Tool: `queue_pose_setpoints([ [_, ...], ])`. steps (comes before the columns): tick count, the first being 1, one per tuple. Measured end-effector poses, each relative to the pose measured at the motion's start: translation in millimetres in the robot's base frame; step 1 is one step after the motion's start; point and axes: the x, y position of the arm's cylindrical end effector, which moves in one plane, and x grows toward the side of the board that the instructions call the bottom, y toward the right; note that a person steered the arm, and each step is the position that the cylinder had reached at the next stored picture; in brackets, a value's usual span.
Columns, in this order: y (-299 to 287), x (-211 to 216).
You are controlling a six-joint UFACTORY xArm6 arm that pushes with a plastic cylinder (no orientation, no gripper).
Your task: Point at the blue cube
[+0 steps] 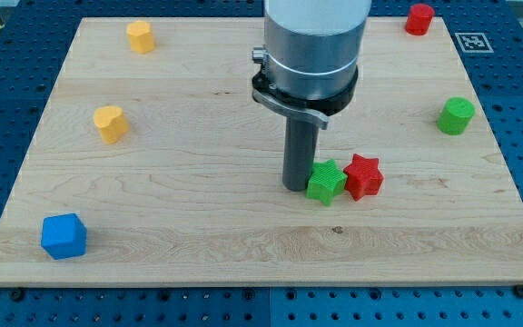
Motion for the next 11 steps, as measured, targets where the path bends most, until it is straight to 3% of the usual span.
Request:
queue_pose_setpoints([
  [3, 23.7, 16.2],
  [7, -62.6, 78.8],
  [9, -126.8, 85.4],
  [11, -152.6, 55.3],
])
